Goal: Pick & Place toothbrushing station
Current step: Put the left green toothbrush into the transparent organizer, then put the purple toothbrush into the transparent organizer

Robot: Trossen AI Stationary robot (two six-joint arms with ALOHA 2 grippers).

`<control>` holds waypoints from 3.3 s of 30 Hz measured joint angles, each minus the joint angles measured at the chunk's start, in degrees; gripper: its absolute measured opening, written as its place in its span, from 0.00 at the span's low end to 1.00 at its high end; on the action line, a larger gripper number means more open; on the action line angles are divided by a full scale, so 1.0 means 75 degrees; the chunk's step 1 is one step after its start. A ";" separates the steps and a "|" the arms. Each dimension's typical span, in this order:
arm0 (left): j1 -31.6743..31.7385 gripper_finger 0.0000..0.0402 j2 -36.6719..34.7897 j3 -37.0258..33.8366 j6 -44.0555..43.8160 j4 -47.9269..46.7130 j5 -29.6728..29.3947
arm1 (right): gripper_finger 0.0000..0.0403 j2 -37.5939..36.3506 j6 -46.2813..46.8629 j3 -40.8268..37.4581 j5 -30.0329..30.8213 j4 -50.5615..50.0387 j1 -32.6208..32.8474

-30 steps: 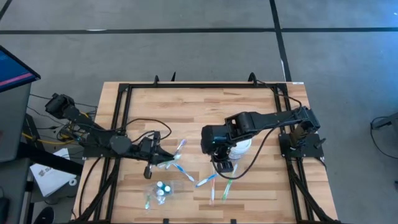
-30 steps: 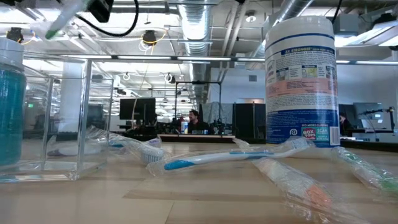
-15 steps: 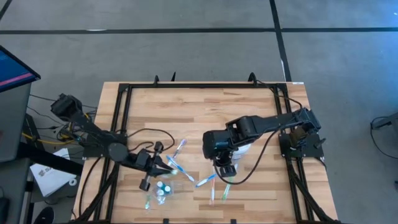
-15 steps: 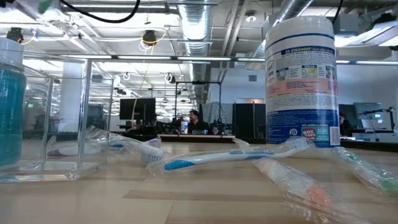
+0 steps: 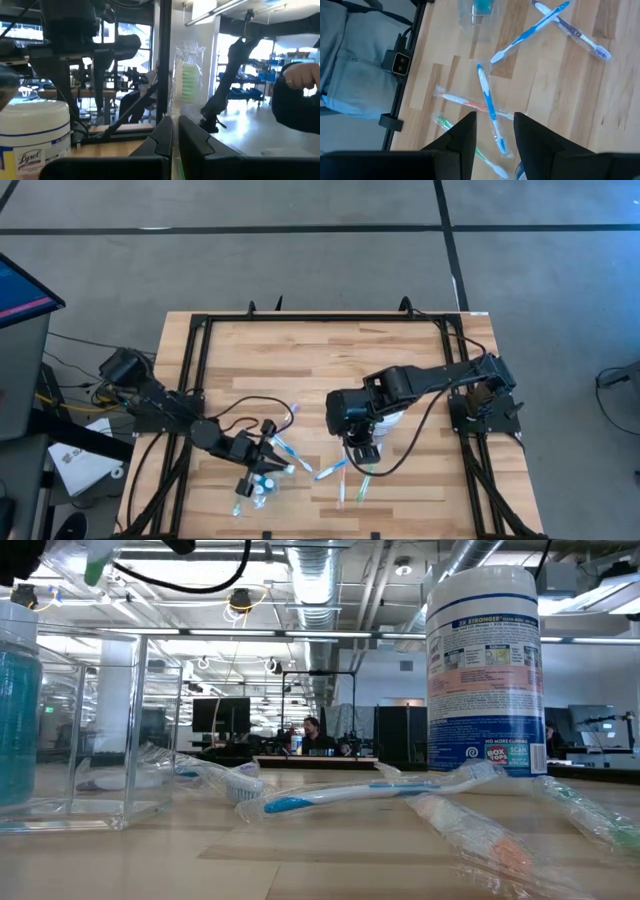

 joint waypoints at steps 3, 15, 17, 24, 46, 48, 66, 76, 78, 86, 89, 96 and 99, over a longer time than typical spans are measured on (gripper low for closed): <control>0.0015 0.01 0.0279 0.0000 0.0008 0.0347 0.0120 | 0.30 0.0000 -0.0004 0.0000 -0.0003 -0.0002 0.0000; 0.0185 0.01 0.1451 0.0050 -0.0047 0.1708 0.0472 | 0.30 0.0003 -0.0009 0.0000 -0.0003 0.0000 -0.0002; 0.0207 0.01 0.1636 0.0141 -0.0048 0.1864 0.0505 | 0.30 0.0003 -0.0006 0.0000 -0.0002 -0.0002 -0.0003; 0.0201 0.01 0.2158 0.0386 -0.0066 0.1884 0.0860 | 0.30 0.0003 -0.0003 0.0000 -0.0003 -0.0073 -0.0003; 0.0303 0.10 0.2360 0.0373 -0.0038 0.1743 0.0853 | 0.30 0.0009 -0.0006 0.0000 -0.0003 -0.0108 0.0026; 0.0301 0.10 0.2360 0.0373 -0.0038 0.1743 0.0853 | 0.30 0.0009 -0.0006 0.0000 -0.0003 -0.0108 0.0026; 0.0300 0.14 0.2360 0.0373 -0.0067 0.1653 0.1060 | 0.30 0.0009 -0.0003 -0.0002 -0.0003 -0.0109 0.0026; 0.0300 0.22 0.2356 0.0373 -0.0006 0.1630 0.1065 | 0.30 0.0009 -0.0003 -0.0001 -0.0003 -0.0108 0.0026; 0.0300 0.22 0.2292 0.0370 0.0000 0.1621 0.1062 | 0.30 0.0009 -0.0003 -0.0003 -0.0003 -0.0111 0.0026; 0.0300 0.21 0.1376 0.0370 0.0000 0.0926 0.0476 | 0.30 0.0009 0.0000 -0.0003 -0.0003 -0.0114 0.0026; 0.0300 0.21 0.0660 0.0370 -0.0038 -0.0594 -0.0475 | 0.30 0.0009 -0.0003 -0.0003 -0.0005 -0.0114 0.0026; 0.0300 0.21 -0.1200 0.0370 -0.1576 -0.4176 -0.2295 | 0.30 0.0009 -0.0001 -0.0003 -0.0003 -0.0114 0.0026; 0.0315 0.21 -0.1777 0.0370 -0.2425 -0.5435 -0.2356 | 0.30 0.0009 -0.0003 -0.0003 -0.0003 -0.0117 0.0026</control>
